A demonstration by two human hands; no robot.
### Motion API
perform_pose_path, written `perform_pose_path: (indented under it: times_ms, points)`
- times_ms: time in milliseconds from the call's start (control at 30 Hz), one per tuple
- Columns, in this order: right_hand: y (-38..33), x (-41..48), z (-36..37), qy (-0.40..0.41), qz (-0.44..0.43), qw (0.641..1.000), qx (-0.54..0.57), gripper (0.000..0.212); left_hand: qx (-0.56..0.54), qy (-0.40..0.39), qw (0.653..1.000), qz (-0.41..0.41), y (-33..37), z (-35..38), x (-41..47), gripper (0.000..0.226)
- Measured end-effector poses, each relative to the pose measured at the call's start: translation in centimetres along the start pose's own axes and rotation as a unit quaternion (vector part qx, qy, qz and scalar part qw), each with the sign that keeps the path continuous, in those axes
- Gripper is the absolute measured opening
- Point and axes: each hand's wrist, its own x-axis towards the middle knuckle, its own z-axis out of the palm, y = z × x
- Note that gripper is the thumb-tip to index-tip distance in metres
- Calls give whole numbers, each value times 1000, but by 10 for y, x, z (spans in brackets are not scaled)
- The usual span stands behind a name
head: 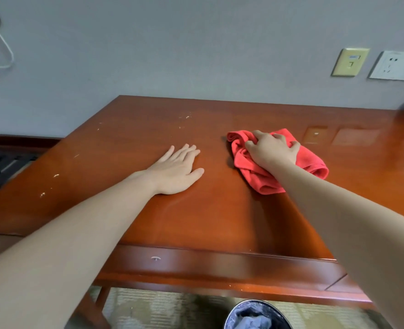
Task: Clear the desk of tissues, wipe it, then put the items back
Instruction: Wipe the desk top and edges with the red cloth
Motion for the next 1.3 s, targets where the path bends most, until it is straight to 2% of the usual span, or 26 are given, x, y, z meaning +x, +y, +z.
perform_pose_path:
  times_ms: [167, 400, 600, 767, 833, 967, 1033, 1167, 1300]
  points:
    - [-19, 2, 2, -9, -25, 1000, 10, 45, 11, 11, 1000, -6, 3, 2, 1, 65]
    - [-39, -34, 2, -50, -138, 989, 32, 44, 55, -15, 997, -42, 9, -16, -24, 73]
    - [-42, -87, -5, -65, -186, 980, 37, 43, 24, -48, 997, -52, 14, -18, -70, 76]
    - [-40, -133, -16, -59, -193, 979, 38, 44, -24, -36, 998, -55, 35, -22, -97, 80]
    - [-37, -146, -18, -69, -193, 976, 69, 45, -50, -42, 997, -50, 42, -25, -105, 80]
    - [-21, -154, -32, -95, -140, 957, 234, 50, -63, -39, 997, -11, 64, -24, -119, 70]
    - [-9, -157, -37, -92, -156, 965, 187, 45, -78, -23, 997, 0, 74, -23, -121, 65]
    - [6, -166, -33, -95, -222, 970, 37, 54, -109, -17, 994, 10, 90, -23, -115, 57]
    - [10, -164, -36, -104, -211, 972, -17, 54, -68, -28, 997, -13, 102, -16, -109, 63]
